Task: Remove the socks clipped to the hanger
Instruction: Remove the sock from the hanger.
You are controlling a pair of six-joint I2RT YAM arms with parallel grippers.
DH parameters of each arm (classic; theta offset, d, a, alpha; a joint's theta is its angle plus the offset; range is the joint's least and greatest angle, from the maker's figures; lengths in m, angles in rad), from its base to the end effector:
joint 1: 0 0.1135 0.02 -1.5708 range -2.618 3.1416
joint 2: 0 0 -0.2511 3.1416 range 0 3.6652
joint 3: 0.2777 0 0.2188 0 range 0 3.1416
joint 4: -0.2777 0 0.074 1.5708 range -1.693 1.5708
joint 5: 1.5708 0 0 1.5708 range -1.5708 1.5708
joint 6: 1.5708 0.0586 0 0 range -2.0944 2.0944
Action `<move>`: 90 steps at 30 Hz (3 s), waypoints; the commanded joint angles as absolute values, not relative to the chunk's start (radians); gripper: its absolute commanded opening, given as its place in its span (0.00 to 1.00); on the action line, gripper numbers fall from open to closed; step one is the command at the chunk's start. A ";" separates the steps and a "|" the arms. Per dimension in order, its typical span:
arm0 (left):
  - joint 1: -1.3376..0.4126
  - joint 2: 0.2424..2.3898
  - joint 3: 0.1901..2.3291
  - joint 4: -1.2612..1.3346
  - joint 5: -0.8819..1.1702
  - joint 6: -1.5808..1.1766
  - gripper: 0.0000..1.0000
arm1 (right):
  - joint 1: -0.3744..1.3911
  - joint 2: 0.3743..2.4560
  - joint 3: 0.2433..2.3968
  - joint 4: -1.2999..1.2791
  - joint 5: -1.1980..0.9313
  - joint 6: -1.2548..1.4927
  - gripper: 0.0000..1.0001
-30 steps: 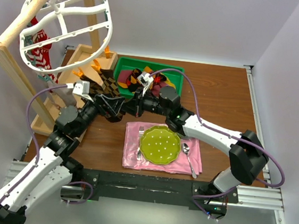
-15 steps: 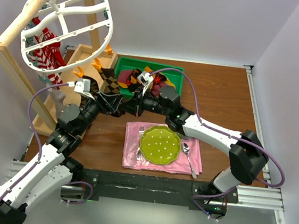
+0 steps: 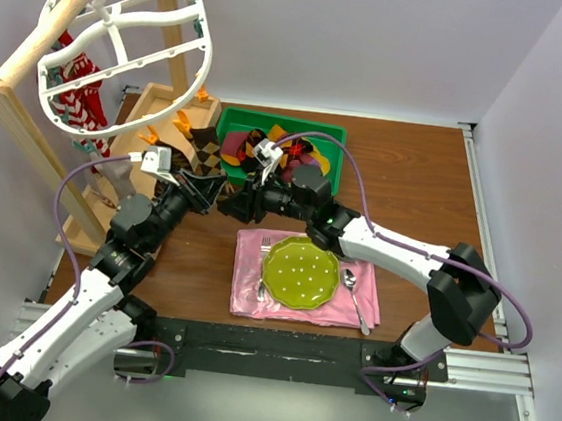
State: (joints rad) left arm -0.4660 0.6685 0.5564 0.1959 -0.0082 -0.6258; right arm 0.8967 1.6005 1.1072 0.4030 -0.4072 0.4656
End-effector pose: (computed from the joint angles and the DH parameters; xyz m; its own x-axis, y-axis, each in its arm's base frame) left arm 0.1529 -0.0764 0.3163 -0.1983 -0.5559 -0.8073 0.4021 0.7050 -0.5842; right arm 0.2119 0.3024 0.3062 -0.4829 0.0560 -0.8739 -0.8357 0.2684 0.4790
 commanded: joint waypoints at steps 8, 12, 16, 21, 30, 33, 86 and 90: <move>-0.468 0.652 0.568 0.232 -0.018 -0.615 0.01 | 0.902 1.371 1.189 0.253 -0.268 0.224 0.60; -0.468 0.658 0.574 0.226 -0.012 -0.612 0.00 | 0.902 1.405 1.348 0.189 -0.253 0.169 0.62; -0.466 0.658 0.583 0.212 -0.014 -0.609 0.00 | 0.903 1.476 1.536 0.170 -0.281 0.150 0.66; -0.468 0.658 0.589 0.206 -0.008 -0.609 0.00 | 0.907 1.600 1.722 0.105 -0.342 0.129 0.68; -0.468 0.664 0.601 0.196 -0.005 -0.607 0.00 | 0.925 1.747 1.897 0.011 -0.357 0.077 0.70; -0.468 0.663 0.604 0.195 -0.005 -0.607 0.00 | 0.928 1.779 1.931 0.003 -0.345 0.066 0.72; -0.468 0.647 0.548 0.133 0.109 -0.614 0.00 | 0.950 1.871 2.029 0.038 -0.215 0.117 0.01; -0.468 0.641 0.541 0.143 0.120 -0.618 0.00 | 0.950 1.871 2.026 0.040 -0.215 0.117 0.01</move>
State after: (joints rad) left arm -0.4660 0.6498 0.5488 0.1200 0.0914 -0.6250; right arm 0.9443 1.9213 2.0300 0.0231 -0.2260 0.1192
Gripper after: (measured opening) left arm 0.107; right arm 0.204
